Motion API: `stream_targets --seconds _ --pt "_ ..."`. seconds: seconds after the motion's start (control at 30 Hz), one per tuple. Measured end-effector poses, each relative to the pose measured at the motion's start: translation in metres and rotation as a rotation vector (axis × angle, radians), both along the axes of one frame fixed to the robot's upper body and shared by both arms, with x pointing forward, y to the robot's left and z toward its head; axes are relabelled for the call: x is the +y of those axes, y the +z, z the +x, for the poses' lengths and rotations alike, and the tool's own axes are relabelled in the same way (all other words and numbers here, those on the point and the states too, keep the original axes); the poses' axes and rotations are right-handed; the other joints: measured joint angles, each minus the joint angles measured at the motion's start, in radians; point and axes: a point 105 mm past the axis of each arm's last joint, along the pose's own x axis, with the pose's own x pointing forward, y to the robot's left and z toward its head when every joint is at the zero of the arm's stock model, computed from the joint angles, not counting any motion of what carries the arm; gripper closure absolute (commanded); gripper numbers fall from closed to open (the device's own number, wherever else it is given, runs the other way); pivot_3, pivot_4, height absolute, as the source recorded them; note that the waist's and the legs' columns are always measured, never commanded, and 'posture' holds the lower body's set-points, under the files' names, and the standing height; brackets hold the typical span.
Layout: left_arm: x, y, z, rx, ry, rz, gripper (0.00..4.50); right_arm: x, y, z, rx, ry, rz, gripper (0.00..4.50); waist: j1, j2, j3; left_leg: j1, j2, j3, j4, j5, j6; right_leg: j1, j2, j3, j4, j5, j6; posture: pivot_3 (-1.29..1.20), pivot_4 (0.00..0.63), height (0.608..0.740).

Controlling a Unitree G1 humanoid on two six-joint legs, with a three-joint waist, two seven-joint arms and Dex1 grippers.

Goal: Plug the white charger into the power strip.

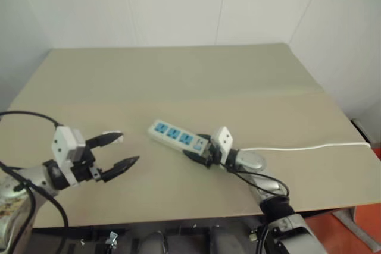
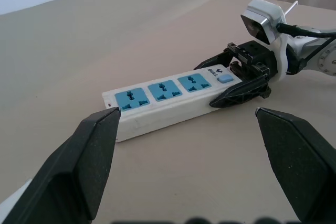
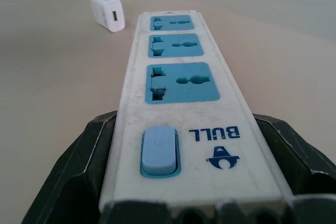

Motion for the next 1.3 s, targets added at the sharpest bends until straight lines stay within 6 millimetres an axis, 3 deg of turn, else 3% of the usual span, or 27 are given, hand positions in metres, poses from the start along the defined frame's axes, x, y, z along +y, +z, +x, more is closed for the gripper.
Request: stream_targets --seconds 0.17,0.37,0.7,0.87,0.93,1.2,1.3 --pt "0.004 0.002 0.001 -0.002 -0.002 0.007 0.0 0.002 0.02 -0.012 -0.074 0.213 -0.011 1.07 0.003 0.0 0.0 0.0 0.0 -0.001 0.0 0.0 0.0 0.0 0.0 -0.001 0.0 0.0 0.0 0.0 0.15 0.74" --pt "0.006 0.001 -0.001 0.005 0.002 0.013 0.0 -0.002 -0.019 -0.023 -0.033 0.35 -0.121 1.07 0.001 0.0 0.0 0.001 0.0 0.0 0.0 0.0 0.0 0.0 0.0 0.0 0.0 0.0 0.0 0.0 0.15 0.74" --pt "0.017 0.014 0.003 0.019 0.004 0.054 0.0 0.001 -0.019 -0.018 -0.137 0.418 -0.18 1.07 0.002 0.0 0.0 0.003 0.0 0.0 0.0 0.0 0.0 0.002 0.0 -0.001 0.001 0.0 0.0 0.0 0.15 0.74" --pt "0.062 0.04 0.031 0.083 0.084 0.295 0.0 0.003 -0.02 -0.018 -0.147 0.447 -0.194 1.07 0.0 0.0 0.001 0.005 0.0 0.0 -0.001 0.0 0.0 0.003 0.002 0.0 0.0 0.0 0.0 0.0 0.15 0.74" --pt "0.071 0.047 0.039 0.103 0.062 0.396 0.0 0.003 -0.02 -0.018 -0.153 0.453 -0.195 1.07 0.0 0.0 0.001 0.004 0.0 0.0 -0.002 0.0 0.0 0.002 0.002 -0.001 0.0 0.0 0.0 0.0 0.15 0.74" --pt "0.083 0.057 0.077 0.212 -0.088 0.726 0.0 0.004 -0.02 -0.019 -0.153 0.45 -0.191 1.07 0.003 0.0 0.001 0.004 0.001 0.0 -0.001 0.0 0.0 0.002 0.006 -0.001 0.002 0.0 -0.001 0.0 0.15 0.74" --pt "0.08 0.041 0.092 0.288 -0.166 0.86 0.0 0.006 -0.02 -0.019 -0.153 0.453 -0.191 1.07 -0.003 0.0 0.001 0.003 0.001 0.0 -0.001 0.0 0.0 0.001 0.006 0.0 0.002 0.0 -0.001 0.0 0.15 0.74"
